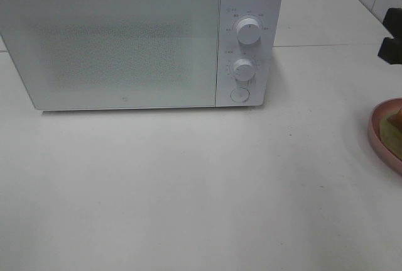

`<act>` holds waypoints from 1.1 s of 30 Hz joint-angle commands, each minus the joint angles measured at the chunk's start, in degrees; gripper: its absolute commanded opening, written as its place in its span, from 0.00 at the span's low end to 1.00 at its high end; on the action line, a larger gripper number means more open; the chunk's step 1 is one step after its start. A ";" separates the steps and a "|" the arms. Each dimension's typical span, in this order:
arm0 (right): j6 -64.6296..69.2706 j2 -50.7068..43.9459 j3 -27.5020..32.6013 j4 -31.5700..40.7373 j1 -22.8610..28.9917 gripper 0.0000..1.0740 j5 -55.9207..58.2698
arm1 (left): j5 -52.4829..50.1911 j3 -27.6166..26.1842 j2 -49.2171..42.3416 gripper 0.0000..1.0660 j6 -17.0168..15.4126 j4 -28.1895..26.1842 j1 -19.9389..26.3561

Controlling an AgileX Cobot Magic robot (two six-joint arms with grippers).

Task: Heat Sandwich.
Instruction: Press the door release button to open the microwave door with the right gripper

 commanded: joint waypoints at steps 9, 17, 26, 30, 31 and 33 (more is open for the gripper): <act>1.09 14.44 -0.06 -1.83 7.51 0.01 -6.99 | -0.11 0.06 -0.23 0.71 -0.29 -0.17 -0.17; -3.38 25.67 -2.46 3.27 17.30 0.00 -8.94 | -0.11 0.06 -0.23 0.71 -0.29 -0.17 -0.17; -4.30 36.61 -8.37 7.10 24.06 0.00 -11.00 | -0.11 0.06 -0.23 0.71 -0.29 -0.17 -0.17; -4.30 40.62 -11.17 8.02 25.32 0.00 -11.29 | -0.11 0.06 -0.23 0.71 -0.29 -0.17 -0.17; -4.24 41.71 -11.86 8.02 25.32 0.00 -11.29 | -0.11 0.06 -0.23 0.71 -0.29 -0.17 -0.17; -4.24 43.49 -13.06 8.31 25.32 0.00 -11.29 | -0.11 0.06 -0.23 0.71 -0.29 -0.17 -0.17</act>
